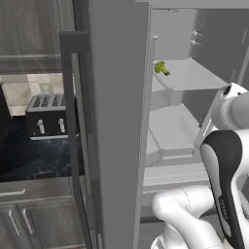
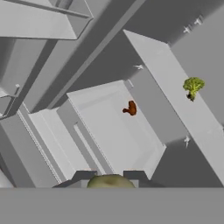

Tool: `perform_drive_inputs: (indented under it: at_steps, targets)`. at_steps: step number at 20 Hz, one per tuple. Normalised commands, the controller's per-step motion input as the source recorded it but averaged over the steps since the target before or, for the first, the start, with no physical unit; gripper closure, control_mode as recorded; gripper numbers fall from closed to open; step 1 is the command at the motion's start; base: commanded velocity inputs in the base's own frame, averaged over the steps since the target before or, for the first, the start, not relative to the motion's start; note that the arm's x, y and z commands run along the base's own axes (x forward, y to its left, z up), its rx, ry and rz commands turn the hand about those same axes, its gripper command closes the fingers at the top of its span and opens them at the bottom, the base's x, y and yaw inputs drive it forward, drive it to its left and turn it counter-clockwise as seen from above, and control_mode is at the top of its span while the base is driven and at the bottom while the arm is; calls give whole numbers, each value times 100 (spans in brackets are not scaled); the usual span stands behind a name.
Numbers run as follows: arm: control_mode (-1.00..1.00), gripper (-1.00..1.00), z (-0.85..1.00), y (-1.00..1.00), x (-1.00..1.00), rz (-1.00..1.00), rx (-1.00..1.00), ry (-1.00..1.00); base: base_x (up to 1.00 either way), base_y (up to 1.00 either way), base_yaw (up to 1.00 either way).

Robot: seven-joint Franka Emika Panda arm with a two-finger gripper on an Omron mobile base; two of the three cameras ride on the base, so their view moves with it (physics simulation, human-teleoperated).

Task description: Transport the fish and broccoli to the fridge. Place the fish on the rack containing meat and place the broccoli on the rack containing the vegetable, ensuring meats and vegetables are on different racks.

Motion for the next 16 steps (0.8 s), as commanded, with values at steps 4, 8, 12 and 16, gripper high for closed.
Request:
perform_drive_inputs:
  at_steps: [4, 8, 12, 16]
  targets:
    - [100, 100, 0, 0, 0, 0, 0, 0, 36, 0, 0]
    - [100, 100, 0, 0, 0, 0, 0, 0, 19, 0, 0]
    - [100, 100, 0, 0, 0, 0, 0, 0, 3, -2, 1]
    - [100, 100, 0, 0, 0, 0, 0, 0, 0, -9, 5]
